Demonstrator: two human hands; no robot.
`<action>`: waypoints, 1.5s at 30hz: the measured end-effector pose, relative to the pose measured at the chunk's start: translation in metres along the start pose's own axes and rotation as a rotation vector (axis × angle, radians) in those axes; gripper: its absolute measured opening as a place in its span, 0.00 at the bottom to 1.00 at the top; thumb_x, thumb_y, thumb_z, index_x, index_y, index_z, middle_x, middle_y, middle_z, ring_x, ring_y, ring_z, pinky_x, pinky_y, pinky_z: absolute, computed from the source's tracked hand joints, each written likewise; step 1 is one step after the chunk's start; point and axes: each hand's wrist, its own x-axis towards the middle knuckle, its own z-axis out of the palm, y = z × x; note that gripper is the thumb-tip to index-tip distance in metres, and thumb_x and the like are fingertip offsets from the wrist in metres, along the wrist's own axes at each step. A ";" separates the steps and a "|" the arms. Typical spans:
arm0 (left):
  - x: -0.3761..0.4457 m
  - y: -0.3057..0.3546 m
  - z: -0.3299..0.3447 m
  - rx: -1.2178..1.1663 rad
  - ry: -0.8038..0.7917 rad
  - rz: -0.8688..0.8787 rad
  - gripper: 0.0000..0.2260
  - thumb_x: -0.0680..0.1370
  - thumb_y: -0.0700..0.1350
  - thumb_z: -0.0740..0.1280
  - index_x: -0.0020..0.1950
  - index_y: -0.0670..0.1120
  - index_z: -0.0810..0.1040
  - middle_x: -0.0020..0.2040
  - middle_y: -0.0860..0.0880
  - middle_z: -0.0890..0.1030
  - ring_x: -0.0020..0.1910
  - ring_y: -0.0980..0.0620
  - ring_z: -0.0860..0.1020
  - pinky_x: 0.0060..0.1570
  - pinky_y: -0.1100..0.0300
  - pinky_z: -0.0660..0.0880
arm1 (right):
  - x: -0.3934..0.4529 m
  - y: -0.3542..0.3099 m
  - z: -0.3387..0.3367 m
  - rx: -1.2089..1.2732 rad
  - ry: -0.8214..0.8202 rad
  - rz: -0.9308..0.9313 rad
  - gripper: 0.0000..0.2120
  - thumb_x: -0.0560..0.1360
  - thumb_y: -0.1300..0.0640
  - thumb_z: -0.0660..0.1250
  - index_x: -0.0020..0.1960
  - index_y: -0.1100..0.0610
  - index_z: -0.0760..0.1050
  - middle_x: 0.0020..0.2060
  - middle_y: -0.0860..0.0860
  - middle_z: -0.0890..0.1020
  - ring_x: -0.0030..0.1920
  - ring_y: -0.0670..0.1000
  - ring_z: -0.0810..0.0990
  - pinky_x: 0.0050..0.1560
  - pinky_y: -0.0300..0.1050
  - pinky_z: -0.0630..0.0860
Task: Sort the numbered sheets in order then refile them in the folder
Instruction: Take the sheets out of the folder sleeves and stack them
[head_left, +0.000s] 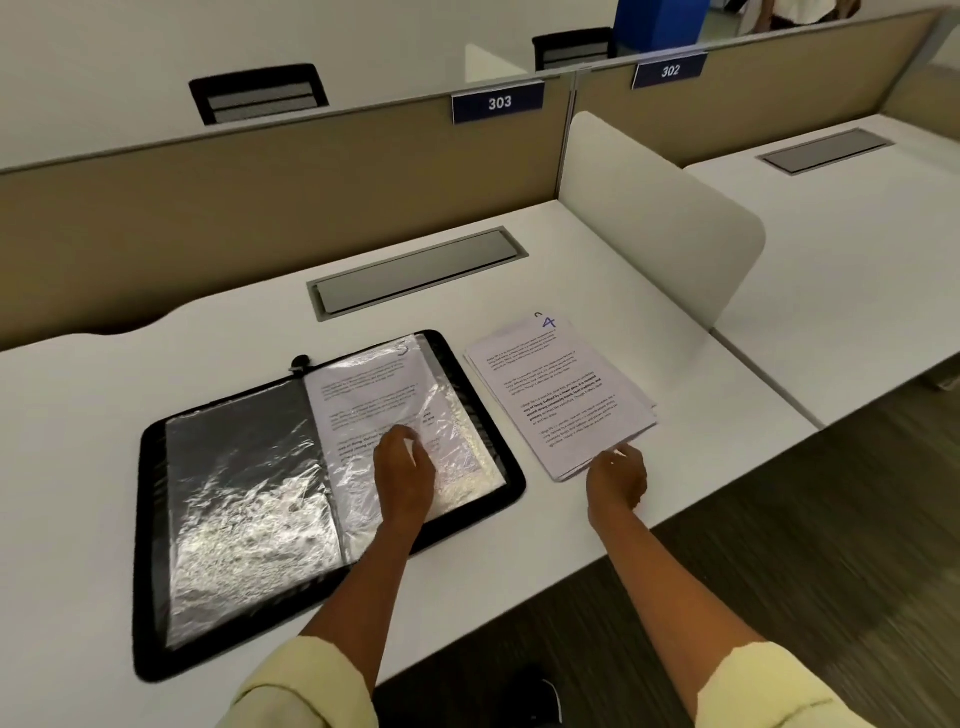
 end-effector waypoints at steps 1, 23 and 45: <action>0.002 0.002 -0.005 -0.037 0.011 -0.016 0.06 0.78 0.35 0.62 0.48 0.46 0.72 0.46 0.48 0.77 0.47 0.48 0.75 0.47 0.56 0.72 | -0.010 0.002 0.002 -0.052 -0.012 -0.079 0.14 0.82 0.62 0.59 0.66 0.59 0.74 0.62 0.57 0.77 0.59 0.58 0.78 0.59 0.50 0.77; 0.015 -0.087 -0.162 -0.771 0.397 -0.744 0.05 0.81 0.45 0.58 0.54 0.45 0.67 0.43 0.42 0.78 0.38 0.43 0.78 0.33 0.56 0.72 | -0.135 0.063 0.084 -0.855 -0.401 -0.845 0.13 0.79 0.53 0.64 0.61 0.56 0.78 0.63 0.58 0.76 0.62 0.59 0.76 0.59 0.55 0.77; 0.003 -0.156 -0.243 0.205 0.288 -0.573 0.12 0.73 0.34 0.68 0.57 0.39 0.77 0.51 0.38 0.77 0.52 0.36 0.75 0.45 0.48 0.73 | -0.149 0.040 0.105 -0.586 -0.161 -0.535 0.09 0.76 0.69 0.68 0.56 0.64 0.80 0.55 0.64 0.76 0.54 0.65 0.78 0.52 0.55 0.75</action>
